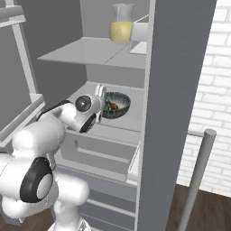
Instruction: Pick the chicken drumstick and broccoli from their plates and place them in the bowl. Then put the bowl in the fridge.
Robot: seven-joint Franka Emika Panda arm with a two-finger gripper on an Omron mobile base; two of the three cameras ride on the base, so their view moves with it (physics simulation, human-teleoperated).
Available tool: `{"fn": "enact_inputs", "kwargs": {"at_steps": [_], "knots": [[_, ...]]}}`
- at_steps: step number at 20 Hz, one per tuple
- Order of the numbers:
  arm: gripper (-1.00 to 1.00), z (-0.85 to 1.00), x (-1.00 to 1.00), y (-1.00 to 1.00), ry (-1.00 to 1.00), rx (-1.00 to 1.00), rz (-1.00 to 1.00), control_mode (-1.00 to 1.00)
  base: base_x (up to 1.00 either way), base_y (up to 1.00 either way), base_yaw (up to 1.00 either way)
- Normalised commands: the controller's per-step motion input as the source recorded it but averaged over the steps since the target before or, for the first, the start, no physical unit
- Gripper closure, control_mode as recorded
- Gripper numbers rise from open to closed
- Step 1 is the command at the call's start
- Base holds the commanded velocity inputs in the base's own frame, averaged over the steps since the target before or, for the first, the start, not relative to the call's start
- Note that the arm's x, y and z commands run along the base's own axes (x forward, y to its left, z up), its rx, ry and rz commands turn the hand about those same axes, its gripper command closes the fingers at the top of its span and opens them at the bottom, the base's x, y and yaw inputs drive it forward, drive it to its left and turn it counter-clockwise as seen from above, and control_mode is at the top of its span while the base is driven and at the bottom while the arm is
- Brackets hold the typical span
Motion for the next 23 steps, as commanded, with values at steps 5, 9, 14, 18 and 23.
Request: {"fn": "enact_inputs", "kwargs": {"at_steps": [5, 9, 14, 18, 23], "knots": [[-1.00, 0.63, -0.74, -0.05, -0.27, 0.05, 0.00, -1.00, 0.00, 0.00, 0.00], [-1.00, 0.98, -1.00, -0.03, -0.14, 0.04, -0.05, -1.00, 0.00, 0.00, 0.00], [-1.00, 1.00, -1.00, -0.44, -0.01, 0.12, -0.02, -1.00, 0.00, 0.00, 0.00], [-1.00, 1.00, -1.00, -0.31, 0.01, 0.16, 0.00, -1.00, 0.00, 0.00, 0.00], [-1.00, 1.00, -1.00, -0.04, 0.08, 0.09, 0.01, -1.00, 0.00, 0.00, 0.00]]}}
